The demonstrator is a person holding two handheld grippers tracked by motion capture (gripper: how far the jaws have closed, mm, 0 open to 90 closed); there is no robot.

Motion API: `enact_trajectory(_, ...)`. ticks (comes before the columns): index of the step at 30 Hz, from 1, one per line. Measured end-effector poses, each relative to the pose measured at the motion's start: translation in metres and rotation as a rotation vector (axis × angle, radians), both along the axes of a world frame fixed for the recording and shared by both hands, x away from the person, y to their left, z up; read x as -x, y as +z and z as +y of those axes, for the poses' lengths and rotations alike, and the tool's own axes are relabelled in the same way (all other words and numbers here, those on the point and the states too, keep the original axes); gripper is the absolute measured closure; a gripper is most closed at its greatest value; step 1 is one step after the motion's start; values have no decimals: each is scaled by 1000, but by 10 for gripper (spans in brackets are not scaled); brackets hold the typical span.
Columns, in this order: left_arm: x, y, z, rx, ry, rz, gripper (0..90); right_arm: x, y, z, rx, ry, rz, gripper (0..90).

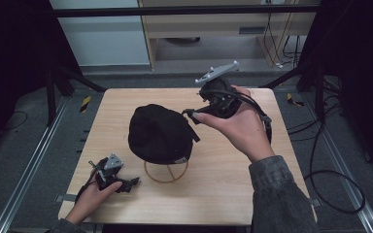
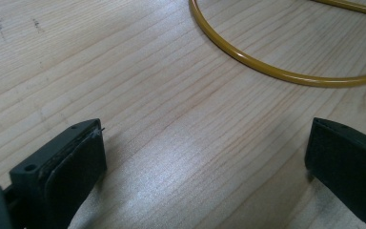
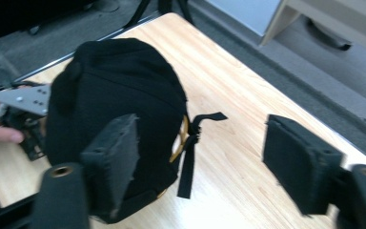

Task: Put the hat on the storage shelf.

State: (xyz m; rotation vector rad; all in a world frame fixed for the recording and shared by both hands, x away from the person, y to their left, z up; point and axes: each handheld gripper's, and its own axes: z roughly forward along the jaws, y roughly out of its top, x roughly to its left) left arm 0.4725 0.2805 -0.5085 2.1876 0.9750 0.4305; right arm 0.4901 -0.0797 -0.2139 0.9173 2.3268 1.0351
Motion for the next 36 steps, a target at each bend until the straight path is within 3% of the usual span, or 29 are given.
enact_trajectory(9, 0, 0, 0, 0, -1, 2, 0, 7, -15, -25, -15, -78, -24, 69)
enact_trajectory(14, 0, 0, 0, 0, -1, 2, 0, 9, -26, -43, -48, -101, -29, 98)
enact_trajectory(15, 0, 0, 0, 1, -1, 1, 0, 10, -30, -47, -43, -101, -22, 150)
enact_trajectory(18, 0, 0, 0, 2, 0, 0, 0, 10, -43, -54, -24, -117, -1, 181)
enact_trajectory(26, 1, 0, 0, 2, 2, -1, 0, 11, -82, -69, -32, -133, 23, 181)
enact_trajectory(36, 1, 0, 0, 0, 1, 2, 0, 9, -125, -79, -40, -193, 59, 183)
